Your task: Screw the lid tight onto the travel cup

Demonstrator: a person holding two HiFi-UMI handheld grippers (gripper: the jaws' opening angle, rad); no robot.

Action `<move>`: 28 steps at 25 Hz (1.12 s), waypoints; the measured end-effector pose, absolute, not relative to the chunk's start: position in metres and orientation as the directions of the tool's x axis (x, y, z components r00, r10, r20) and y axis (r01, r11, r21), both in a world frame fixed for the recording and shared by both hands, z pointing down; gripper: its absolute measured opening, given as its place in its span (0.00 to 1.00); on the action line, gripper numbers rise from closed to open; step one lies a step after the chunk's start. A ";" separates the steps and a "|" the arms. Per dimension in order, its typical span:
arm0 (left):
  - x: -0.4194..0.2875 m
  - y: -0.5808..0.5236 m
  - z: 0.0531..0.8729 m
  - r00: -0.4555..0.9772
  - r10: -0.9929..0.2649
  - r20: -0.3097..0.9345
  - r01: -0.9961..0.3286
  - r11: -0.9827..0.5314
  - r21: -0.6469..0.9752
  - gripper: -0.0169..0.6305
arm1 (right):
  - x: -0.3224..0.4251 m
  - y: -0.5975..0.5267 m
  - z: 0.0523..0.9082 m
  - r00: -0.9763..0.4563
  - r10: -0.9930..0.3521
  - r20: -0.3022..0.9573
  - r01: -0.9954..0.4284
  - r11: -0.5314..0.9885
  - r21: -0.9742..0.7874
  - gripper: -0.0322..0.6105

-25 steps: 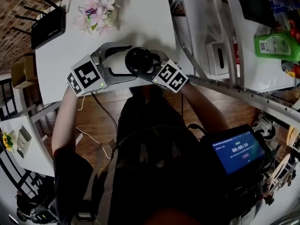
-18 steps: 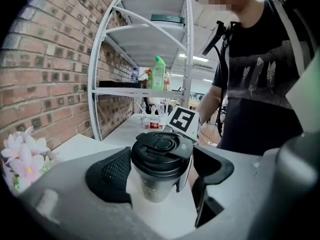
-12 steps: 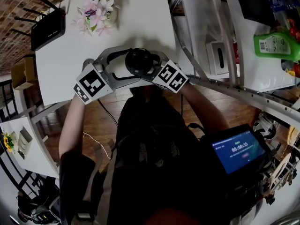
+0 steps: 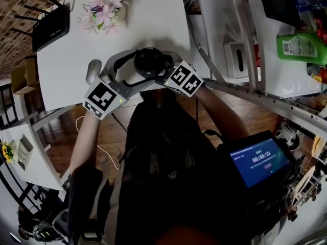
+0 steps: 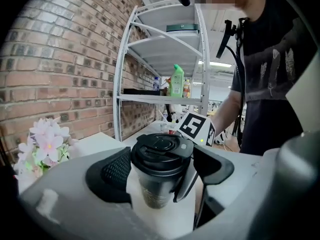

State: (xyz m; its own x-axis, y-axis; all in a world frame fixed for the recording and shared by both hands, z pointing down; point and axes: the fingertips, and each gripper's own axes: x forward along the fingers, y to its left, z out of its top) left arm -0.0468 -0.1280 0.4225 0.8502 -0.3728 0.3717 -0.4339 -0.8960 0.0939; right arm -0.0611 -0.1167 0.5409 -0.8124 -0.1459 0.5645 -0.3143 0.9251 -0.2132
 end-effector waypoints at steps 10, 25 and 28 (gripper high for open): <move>-0.052 -0.124 0.410 0.863 -0.332 0.380 -0.406 -0.905 0.130 0.65 | -0.063 -0.118 0.540 -0.821 -0.139 0.554 -0.306 0.926 -0.222 0.63; -0.069 -0.125 0.410 0.860 -0.136 0.492 -0.211 -0.972 0.100 0.65 | -0.061 -0.116 0.543 -0.825 -0.129 0.551 -0.301 0.925 -0.233 0.64; -0.065 -0.126 0.415 0.842 -0.091 0.532 -0.150 -0.986 0.069 0.65 | -0.062 -0.117 0.542 -0.823 -0.125 0.554 -0.299 0.925 -0.234 0.64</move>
